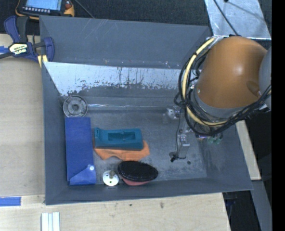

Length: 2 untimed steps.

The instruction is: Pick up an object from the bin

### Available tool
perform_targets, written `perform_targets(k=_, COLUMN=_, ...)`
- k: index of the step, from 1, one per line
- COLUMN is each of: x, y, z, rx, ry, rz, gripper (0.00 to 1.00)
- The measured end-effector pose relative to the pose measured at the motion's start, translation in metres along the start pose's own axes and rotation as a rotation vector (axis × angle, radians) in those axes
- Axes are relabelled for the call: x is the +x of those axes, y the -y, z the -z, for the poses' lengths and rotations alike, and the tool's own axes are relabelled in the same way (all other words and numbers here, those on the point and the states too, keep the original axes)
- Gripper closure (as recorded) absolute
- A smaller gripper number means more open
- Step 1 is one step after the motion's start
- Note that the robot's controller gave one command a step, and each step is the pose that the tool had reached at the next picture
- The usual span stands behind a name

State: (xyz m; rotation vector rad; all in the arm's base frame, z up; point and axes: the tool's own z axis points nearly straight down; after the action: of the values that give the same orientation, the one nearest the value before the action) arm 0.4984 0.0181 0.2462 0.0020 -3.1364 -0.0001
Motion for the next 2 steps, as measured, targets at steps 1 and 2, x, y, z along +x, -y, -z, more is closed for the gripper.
perform_targets(k=1, x=-0.001, y=0.0, z=0.004, rx=0.0, ry=0.009, rz=-0.001, gripper=0.0)
perform_targets(k=2, x=0.008, y=-0.04, z=-0.041, rx=0.0, ry=0.013, rz=0.018, gripper=0.0)
